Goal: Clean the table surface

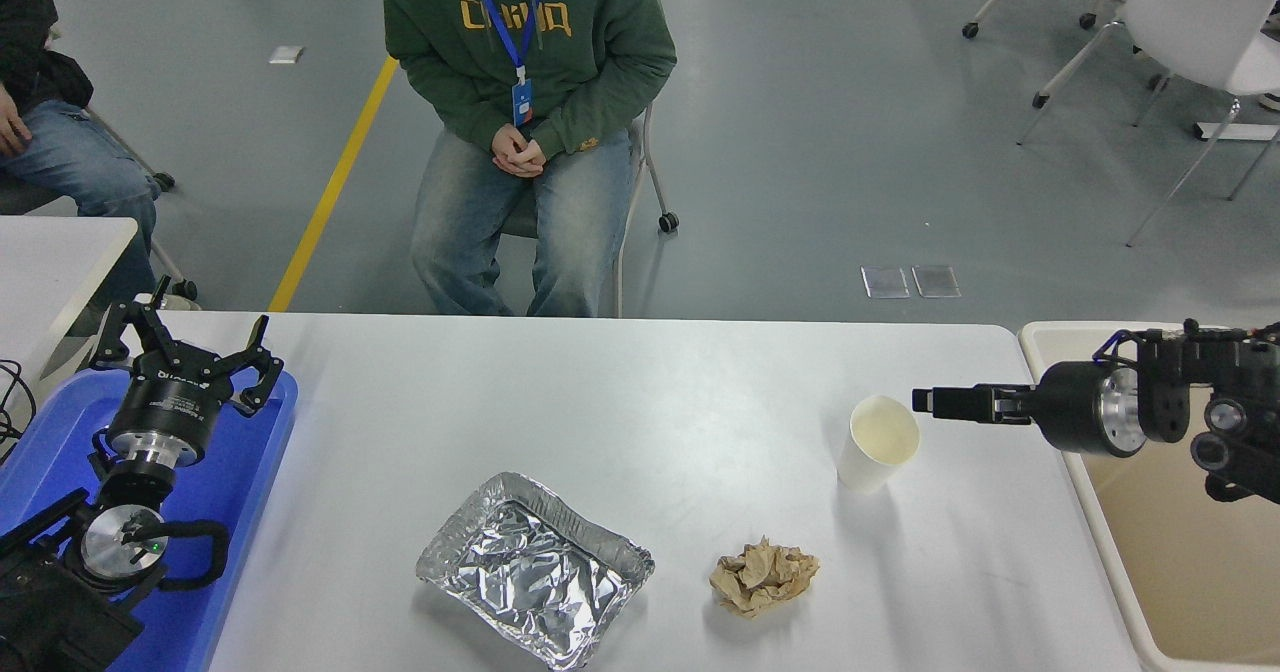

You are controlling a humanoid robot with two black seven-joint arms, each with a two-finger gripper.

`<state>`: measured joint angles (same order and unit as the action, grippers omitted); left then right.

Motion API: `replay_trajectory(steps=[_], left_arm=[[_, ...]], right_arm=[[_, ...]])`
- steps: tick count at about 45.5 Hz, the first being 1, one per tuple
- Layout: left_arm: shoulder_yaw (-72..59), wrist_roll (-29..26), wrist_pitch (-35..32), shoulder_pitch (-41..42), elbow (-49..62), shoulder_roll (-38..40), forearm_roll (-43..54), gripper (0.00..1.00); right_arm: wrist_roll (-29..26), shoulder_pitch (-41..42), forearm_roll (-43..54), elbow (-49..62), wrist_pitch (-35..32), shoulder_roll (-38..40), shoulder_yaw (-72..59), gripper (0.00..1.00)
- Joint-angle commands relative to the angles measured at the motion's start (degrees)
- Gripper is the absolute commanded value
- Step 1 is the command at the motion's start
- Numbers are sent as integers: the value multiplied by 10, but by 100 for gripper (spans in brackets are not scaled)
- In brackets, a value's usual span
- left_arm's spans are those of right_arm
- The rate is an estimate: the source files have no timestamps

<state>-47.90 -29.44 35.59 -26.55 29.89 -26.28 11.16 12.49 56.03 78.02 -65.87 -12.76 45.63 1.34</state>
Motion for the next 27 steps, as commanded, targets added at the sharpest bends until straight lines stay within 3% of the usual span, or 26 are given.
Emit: replay_trajectory(steps=[1,27], left_arm=[[0,0,0,1,0,0,0,100],[0,0,0,0,0,0,0,100]], right_arm=[[-6,14,22,51,1,-51,-32,100],[-4,42,16,92,0,-118,-77,99]])
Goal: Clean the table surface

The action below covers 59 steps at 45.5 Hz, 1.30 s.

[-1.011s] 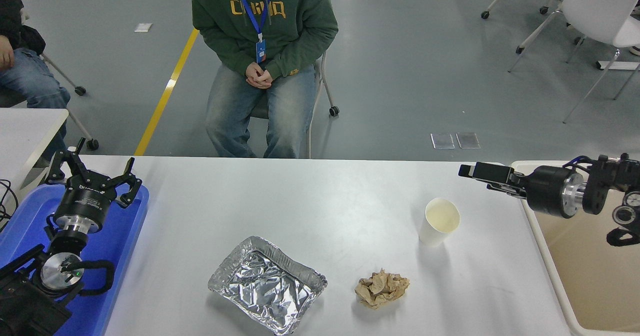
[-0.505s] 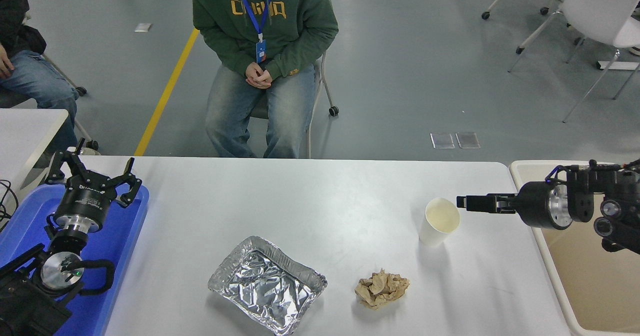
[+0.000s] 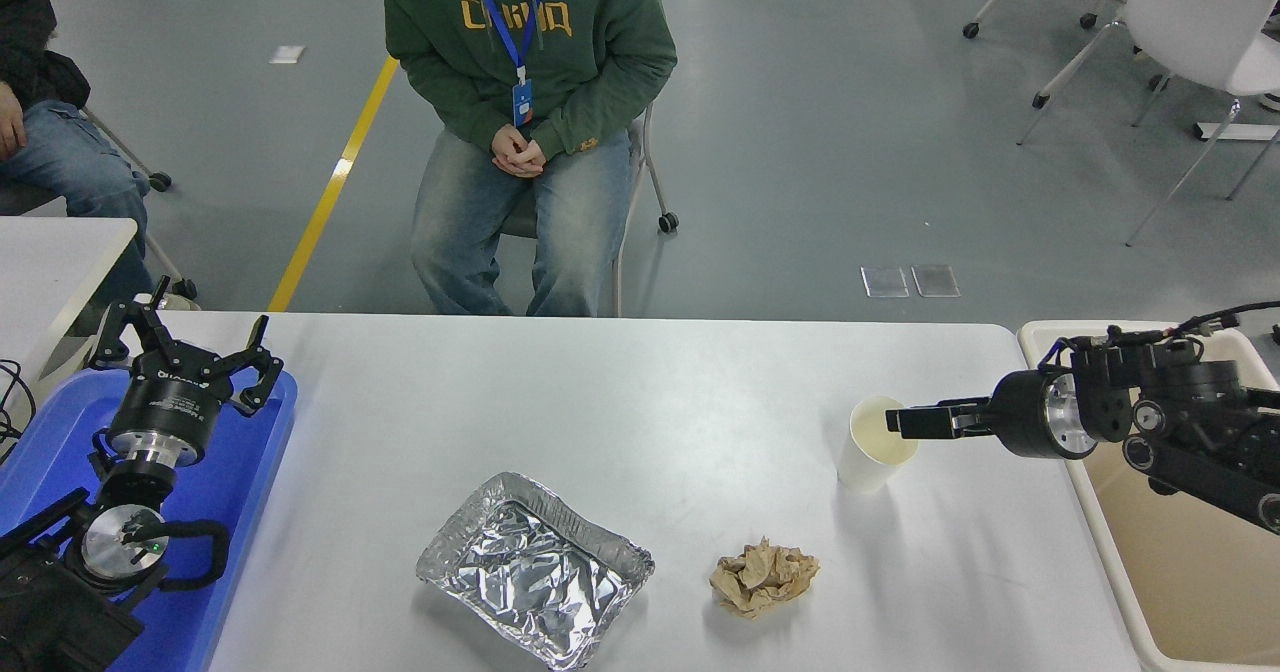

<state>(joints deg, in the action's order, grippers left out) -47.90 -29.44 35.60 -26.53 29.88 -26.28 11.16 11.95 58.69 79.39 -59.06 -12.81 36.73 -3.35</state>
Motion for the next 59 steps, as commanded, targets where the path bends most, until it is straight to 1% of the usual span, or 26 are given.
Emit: replay_trajectory(steps=[1,10,19,22,25,26,30,32,36,40,41,43,45,47,50,52,59], left_arm=[[0,0,0,0,0,0,0,100],[0,0,0,0,0,0,0,100],[0,0,0,0,0,0,0,100],[0,0,0,0,0,0,0,100],[0,0,0,0,0,0,0,100],[0,0,0,0,0,0,0,100],[0,0,0,1,0,0,0,100],[0,0,0,0,0,0,0,100],[0,0,0,0,0,0,0,100],[0,0,0,0,0,0,0,100],[0,0,0,0,0,0,0,100],[0,0,0,0,0,0,0,100],[0,0,0,0,0,0,0,100],[0,0,0,0,0,0,0,100],[0,0,0,0,0,0,0,100],[0,0,0,0,0,0,0,100],[0,0,0,0,0,0,0,100]], right_arm=[[2,16,2,27,1,-30,-32,98],[3,20,8,69,2,-51,-44,98],[3,20,9,71,2,-52,-47,98],[4,26,8,71,2,-53,-57,96],[7,28,8,70,2,-54,-64,89],[7,29,8,70,2,-56,-66,85],[6,30,8,70,2,-61,-75,64],[6,32,8,70,2,-62,-81,57],[6,34,9,71,2,-62,-85,53],[6,34,9,72,2,-62,-86,52],[6,34,9,74,2,-62,-86,51],[6,34,9,75,2,-62,-86,42],[6,34,9,76,2,-62,-86,37],[6,34,9,76,2,-62,-86,27],[7,35,9,75,2,-62,-86,22],[7,37,9,76,2,-62,-86,16],[7,42,11,75,2,-62,-88,1]])
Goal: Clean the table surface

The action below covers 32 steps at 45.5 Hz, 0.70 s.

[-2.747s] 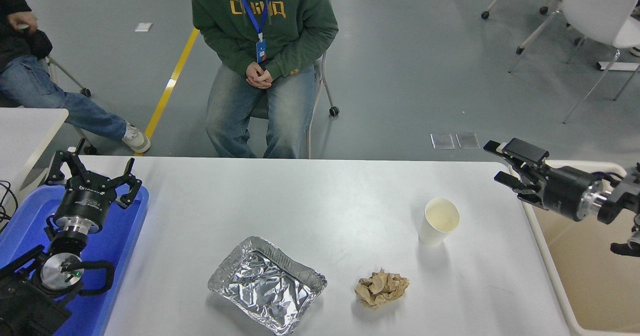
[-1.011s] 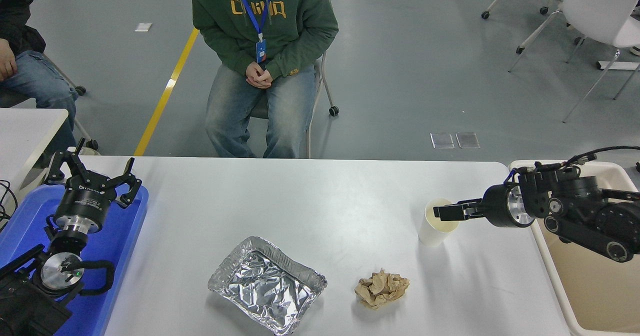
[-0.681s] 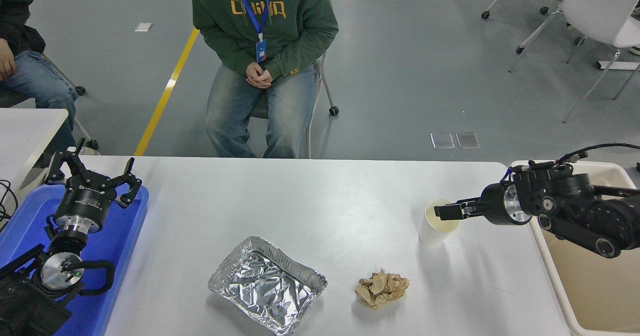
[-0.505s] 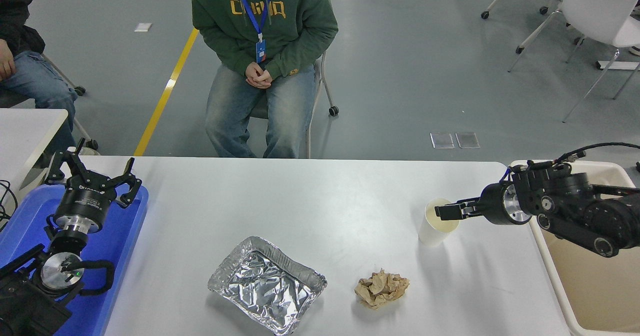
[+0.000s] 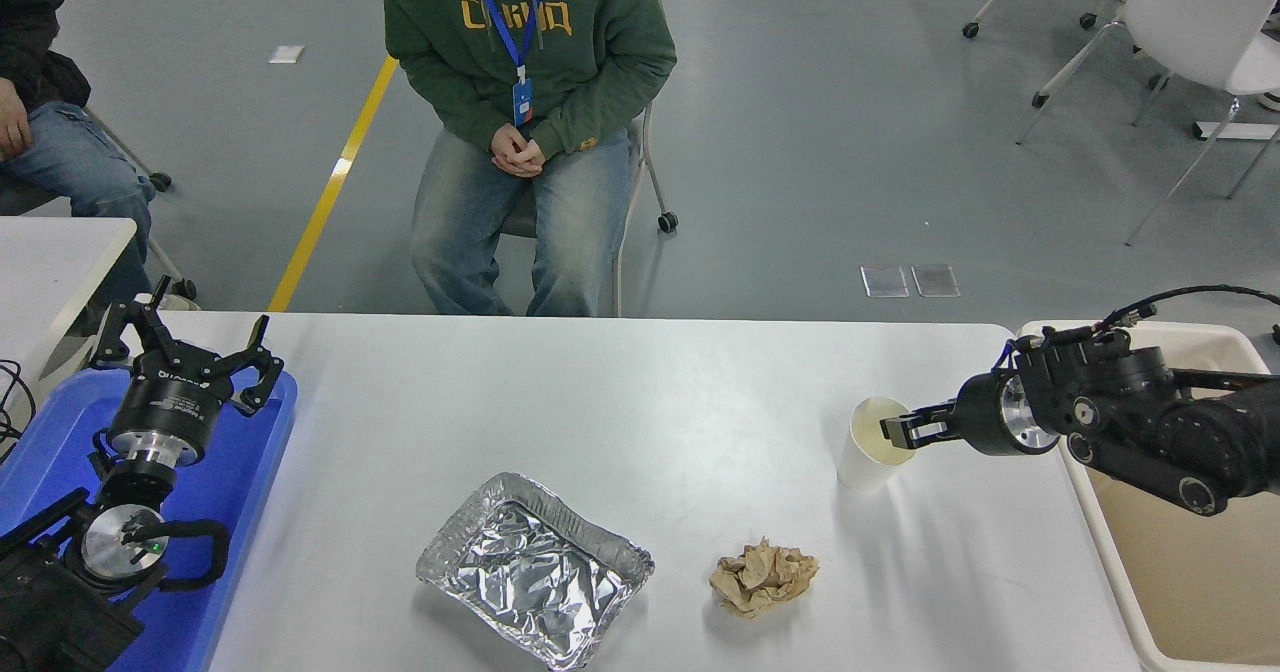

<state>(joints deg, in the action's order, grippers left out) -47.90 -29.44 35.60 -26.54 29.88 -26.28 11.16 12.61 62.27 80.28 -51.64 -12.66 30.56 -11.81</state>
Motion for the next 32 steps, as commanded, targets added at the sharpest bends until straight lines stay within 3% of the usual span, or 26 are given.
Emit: replay_trajectory(steps=[1,32], left_arm=[[0,0,0,0,0,0,0,100],[0,0,0,0,0,0,0,100]], right_arm=[[0,7,2,0,0,0,-5,0],[41,59,-50,-33,1,32,-27,0]])
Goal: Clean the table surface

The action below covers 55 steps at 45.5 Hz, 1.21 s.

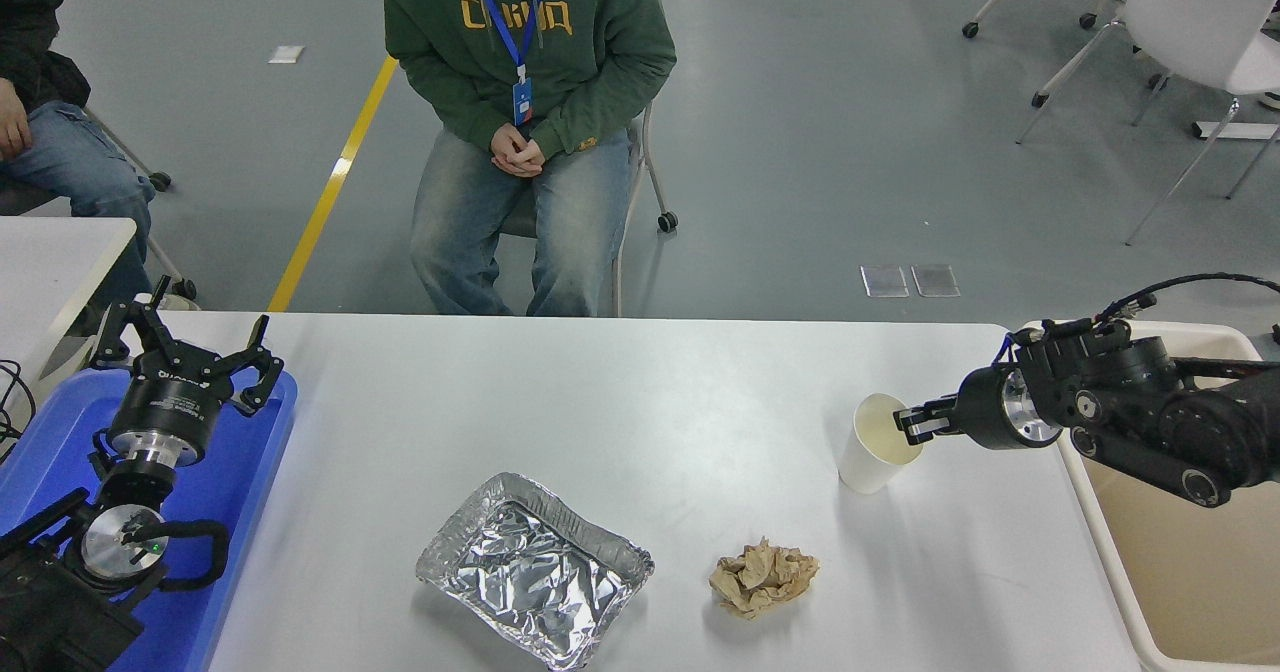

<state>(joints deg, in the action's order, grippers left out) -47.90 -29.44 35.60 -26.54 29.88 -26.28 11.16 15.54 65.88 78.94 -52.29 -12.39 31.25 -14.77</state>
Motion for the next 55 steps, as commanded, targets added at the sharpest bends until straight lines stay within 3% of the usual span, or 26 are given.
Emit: replay_trajectory(steps=[1,25,55], left_arm=[[0,0,0,0,0,0,0,100],[0,0,0,1,0,0,0,100],[0,0,0,0,0,0,0,100]], right_arm=[[12,26,-40,-34,-2,31,4,0],[12,74,-46,-198,-3,190,17,0],[31,138,-45,-263,-23,324,18,0]])
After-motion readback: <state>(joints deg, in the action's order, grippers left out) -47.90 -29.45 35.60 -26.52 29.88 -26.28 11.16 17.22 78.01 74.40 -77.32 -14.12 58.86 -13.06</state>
